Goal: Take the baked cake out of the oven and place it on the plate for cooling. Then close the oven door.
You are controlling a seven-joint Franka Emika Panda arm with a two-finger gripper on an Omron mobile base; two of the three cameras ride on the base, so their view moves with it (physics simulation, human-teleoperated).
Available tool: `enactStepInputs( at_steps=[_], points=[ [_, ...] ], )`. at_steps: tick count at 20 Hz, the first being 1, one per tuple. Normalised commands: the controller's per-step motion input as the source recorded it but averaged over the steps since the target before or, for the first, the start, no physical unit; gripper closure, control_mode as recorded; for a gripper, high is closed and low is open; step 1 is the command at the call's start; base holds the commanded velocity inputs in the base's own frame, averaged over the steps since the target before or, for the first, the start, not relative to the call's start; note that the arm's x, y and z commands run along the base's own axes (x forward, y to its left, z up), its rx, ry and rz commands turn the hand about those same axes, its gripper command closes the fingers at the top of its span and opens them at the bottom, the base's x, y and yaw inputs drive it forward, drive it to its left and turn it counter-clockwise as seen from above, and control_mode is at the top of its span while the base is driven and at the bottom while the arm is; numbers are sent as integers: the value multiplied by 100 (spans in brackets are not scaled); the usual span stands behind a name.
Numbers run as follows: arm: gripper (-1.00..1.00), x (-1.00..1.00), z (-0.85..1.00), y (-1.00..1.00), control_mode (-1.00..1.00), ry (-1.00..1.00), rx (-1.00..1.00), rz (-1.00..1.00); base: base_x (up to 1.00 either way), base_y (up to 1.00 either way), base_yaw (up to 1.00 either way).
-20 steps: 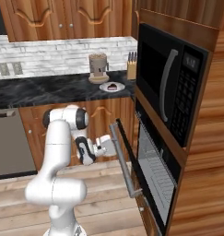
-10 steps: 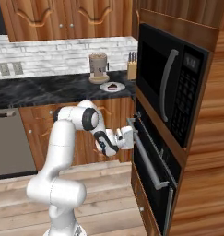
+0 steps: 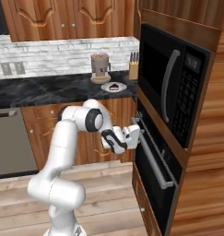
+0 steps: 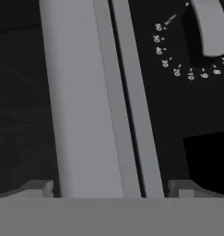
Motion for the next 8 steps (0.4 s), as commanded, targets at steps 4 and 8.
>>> enactStepInputs(
  at_steps=[4,8],
  points=[
    [-100,1,0,-54,-100,0,5,4,0,0,0],
    [-100,0,0,-3,-100,1,2,0,0,0,0]
  ],
)
